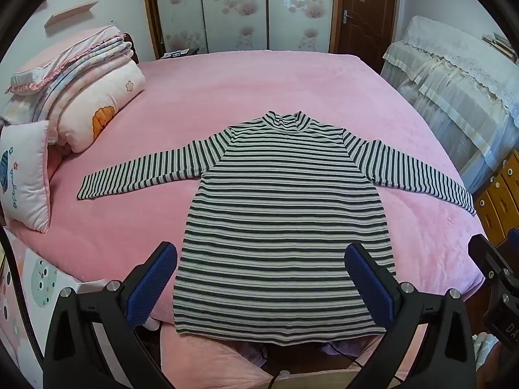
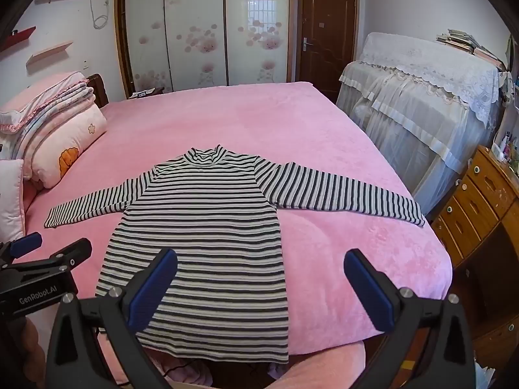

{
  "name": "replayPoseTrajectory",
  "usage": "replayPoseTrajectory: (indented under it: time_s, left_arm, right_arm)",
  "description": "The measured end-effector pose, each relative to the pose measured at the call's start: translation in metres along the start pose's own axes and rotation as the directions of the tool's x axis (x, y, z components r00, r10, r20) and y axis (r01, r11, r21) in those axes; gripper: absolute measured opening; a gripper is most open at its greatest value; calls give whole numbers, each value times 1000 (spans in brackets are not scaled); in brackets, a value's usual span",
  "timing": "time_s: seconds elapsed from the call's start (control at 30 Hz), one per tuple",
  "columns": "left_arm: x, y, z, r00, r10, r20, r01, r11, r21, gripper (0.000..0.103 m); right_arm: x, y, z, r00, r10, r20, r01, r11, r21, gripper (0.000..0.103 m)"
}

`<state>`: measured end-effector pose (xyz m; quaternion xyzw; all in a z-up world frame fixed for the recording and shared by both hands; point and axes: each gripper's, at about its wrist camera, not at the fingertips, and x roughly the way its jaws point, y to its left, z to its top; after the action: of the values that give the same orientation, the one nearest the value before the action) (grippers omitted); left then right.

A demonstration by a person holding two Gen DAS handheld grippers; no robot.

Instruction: Fold small clothes

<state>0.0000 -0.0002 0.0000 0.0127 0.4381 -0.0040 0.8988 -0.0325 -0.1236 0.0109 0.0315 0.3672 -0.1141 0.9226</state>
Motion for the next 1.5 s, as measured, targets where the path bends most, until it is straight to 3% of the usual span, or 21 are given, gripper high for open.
replayPoseTrajectory:
  time_s: [1.5]
  left_arm:
    - [-1, -14, -4, 999, -31, -10, 31, 999, 35, 103]
  right_arm:
    - [5, -19, -9, 1000, -16, -19, 16, 999, 36, 103]
